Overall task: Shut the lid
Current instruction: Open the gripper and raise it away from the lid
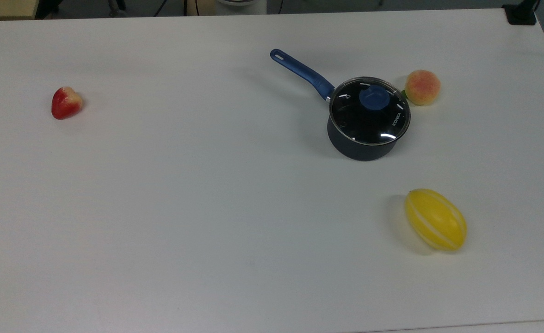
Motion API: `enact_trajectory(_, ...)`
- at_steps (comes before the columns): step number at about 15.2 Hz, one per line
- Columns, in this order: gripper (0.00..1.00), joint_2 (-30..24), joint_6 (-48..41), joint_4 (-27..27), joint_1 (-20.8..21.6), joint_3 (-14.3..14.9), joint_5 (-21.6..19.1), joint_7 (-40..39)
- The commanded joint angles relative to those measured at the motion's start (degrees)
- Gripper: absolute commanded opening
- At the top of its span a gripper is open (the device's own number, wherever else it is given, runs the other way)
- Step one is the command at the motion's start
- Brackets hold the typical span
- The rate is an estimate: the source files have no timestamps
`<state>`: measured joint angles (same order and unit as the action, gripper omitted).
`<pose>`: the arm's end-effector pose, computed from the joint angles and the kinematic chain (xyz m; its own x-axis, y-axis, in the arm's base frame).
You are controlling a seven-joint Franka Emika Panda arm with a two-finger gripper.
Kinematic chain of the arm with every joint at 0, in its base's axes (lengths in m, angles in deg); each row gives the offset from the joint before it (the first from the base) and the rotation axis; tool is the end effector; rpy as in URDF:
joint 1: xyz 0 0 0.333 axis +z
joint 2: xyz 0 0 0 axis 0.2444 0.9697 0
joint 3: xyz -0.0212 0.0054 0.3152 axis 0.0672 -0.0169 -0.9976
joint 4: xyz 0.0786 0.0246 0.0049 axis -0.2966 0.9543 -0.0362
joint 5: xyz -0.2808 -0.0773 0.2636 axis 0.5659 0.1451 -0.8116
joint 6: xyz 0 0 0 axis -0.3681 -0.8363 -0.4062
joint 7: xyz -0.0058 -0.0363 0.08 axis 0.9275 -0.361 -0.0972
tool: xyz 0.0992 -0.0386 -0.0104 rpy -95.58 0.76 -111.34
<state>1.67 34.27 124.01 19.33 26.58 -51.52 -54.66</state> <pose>0.5338 0.1032 0.6340 0.9994 -0.0343 0.0103 -0.0336 -0.9971 -0.0685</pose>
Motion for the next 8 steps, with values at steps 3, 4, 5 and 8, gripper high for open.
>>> enact_trajectory(3,1.00,-0.25,6.12,2.25,0.00,3.84,-2.24,-8.66)
enact_trajectory(4,1.00,0.01,7.09,2.25,0.00,3.84,-1.63,-9.19)
enact_trajectory(5,1.00,0.28,8.84,2.42,0.00,3.84,-2.06,-9.63)
enact_trajectory(8,1.00,0.90,9.47,2.87,0.27,3.84,-1.54,-9.81)
